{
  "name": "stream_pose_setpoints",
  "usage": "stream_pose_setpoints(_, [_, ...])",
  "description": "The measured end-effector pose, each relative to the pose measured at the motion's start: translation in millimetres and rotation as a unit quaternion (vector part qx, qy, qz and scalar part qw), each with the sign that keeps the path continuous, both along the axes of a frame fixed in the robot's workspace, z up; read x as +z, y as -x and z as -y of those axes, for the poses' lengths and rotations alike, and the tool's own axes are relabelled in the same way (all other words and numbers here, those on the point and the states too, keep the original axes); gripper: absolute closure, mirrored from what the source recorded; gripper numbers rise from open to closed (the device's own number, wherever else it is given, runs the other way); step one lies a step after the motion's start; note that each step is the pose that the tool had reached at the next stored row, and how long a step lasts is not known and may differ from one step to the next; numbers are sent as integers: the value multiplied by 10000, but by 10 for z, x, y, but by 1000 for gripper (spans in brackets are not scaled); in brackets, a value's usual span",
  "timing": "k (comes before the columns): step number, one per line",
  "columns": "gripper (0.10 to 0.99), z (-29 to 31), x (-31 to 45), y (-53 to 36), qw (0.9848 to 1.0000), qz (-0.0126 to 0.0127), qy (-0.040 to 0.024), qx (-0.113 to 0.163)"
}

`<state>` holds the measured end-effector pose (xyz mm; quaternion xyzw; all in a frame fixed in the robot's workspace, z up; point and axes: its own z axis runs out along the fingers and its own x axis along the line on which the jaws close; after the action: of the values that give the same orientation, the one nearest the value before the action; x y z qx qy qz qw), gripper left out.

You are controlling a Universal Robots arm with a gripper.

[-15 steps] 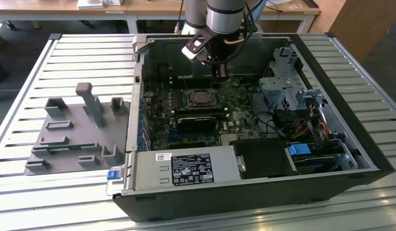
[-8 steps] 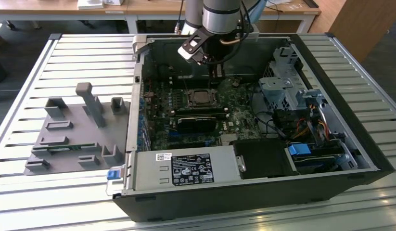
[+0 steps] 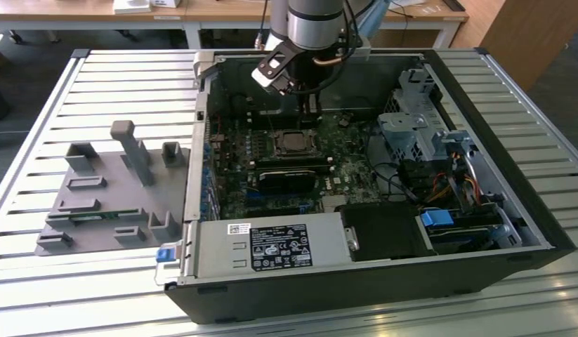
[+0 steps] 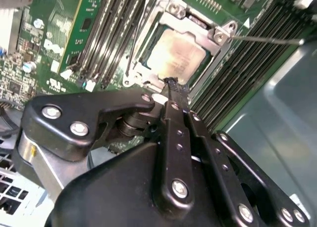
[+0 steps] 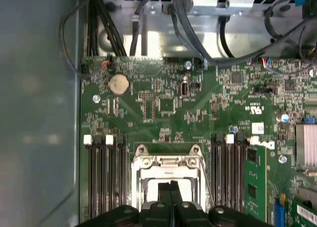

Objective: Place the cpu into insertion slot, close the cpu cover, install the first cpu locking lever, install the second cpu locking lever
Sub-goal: 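Close the cpu cover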

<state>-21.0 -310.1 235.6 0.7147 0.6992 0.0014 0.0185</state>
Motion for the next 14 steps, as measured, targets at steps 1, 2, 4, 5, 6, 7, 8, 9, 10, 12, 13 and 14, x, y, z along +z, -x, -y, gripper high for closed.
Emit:
stream_pose_setpoints(1, [980, 0, 0, 11, 10000, 0, 0, 0])
stream_pose_setpoints(2, [980, 0, 0, 21, 10000, 0, 0, 0])
stream_pose_setpoints(4, [980, 0, 0, 42, 10000, 0, 0, 0])
stream_pose_setpoints(5, [980, 0, 0, 52, 10000, 0, 0, 0])
stream_pose_setpoints(6, [980, 0, 0, 60, 10000, 0, 0, 0])
stream_pose_setpoints(7, [980, 0, 0, 69, 10000, 0, 0, 0])
stream_pose_setpoints(8, [980, 0, 0, 78, 10000, 0, 0, 0])
stream_pose_setpoints(9, [980, 0, 0, 87, 10000, 0, 0, 0])
stream_pose_setpoints(10, [980, 0, 0, 96, 10000, 0, 0, 0])
stream_pose_setpoints(12, [980, 0, 0, 111, 10000, 0, 0, 0])
stream_pose_setpoints(13, [980, 0, 0, 118, 10000, 0, 0, 0])
stream_pose_setpoints(14, [980, 0, 0, 124, 10000, 0, 0, 0])
